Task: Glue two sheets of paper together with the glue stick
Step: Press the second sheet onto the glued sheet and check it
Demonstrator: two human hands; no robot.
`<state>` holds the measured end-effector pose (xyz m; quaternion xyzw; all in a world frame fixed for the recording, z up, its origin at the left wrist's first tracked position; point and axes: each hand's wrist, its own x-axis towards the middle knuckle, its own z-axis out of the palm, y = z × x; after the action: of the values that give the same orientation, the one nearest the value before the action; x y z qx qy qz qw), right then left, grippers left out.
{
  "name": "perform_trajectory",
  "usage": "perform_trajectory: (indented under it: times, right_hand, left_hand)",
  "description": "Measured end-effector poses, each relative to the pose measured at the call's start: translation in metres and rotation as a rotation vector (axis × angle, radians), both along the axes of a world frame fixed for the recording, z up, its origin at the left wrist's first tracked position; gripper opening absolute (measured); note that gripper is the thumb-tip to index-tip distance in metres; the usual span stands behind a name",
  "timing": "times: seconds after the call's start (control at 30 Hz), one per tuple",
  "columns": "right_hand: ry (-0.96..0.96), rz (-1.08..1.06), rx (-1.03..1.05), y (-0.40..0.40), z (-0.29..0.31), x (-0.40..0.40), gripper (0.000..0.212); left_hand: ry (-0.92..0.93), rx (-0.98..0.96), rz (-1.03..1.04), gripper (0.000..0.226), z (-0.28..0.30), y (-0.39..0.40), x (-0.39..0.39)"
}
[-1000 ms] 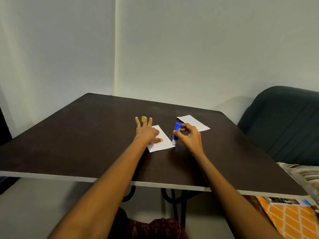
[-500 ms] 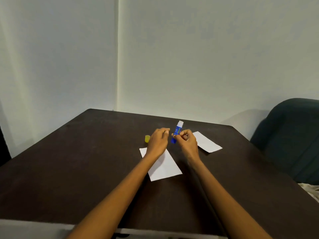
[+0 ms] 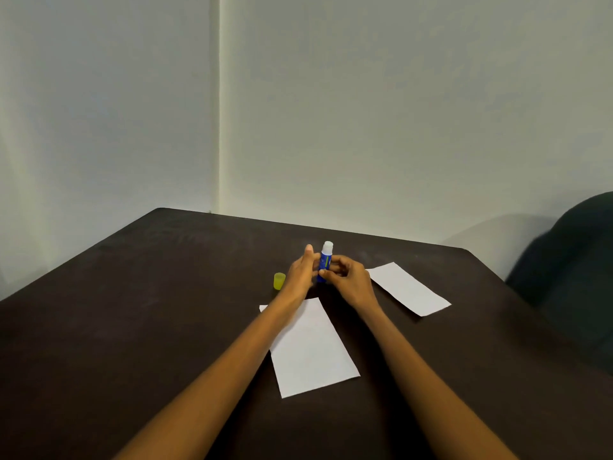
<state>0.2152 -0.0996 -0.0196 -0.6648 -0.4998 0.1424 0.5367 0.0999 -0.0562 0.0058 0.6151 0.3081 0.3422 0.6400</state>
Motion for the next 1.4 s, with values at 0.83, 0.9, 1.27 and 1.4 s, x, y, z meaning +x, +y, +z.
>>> perform_trajectory:
  times: [0.83, 0.9, 1.27, 1.4]
  right_hand:
    - [-0.301, -0.58, -0.426, -0.106, 0.009, 0.078, 0.038]
    - [-0.327, -0.581, -0.423, -0.109, 0.006, 0.079, 0.038]
    - [-0.37, -0.499, -0.321, -0.101, 0.002, 0.079, 0.027]
    - [-0.295, -0.518, -0.233, -0.104, 0.003, 0.08, 0.032]
  left_hand:
    - [0.033, -0.159, -0.072, 0.008, 0.004, -0.074, 0.059]
    - [-0.023, -0.338, -0.076, 0.017, 0.005, -0.079, 0.074]
    - [0.116, -0.179, 0.133, 0.054, -0.003, -0.068, 0.12]
    - [0.113, -0.038, 0.107, 0.067, -0.006, -0.071, 0.111]
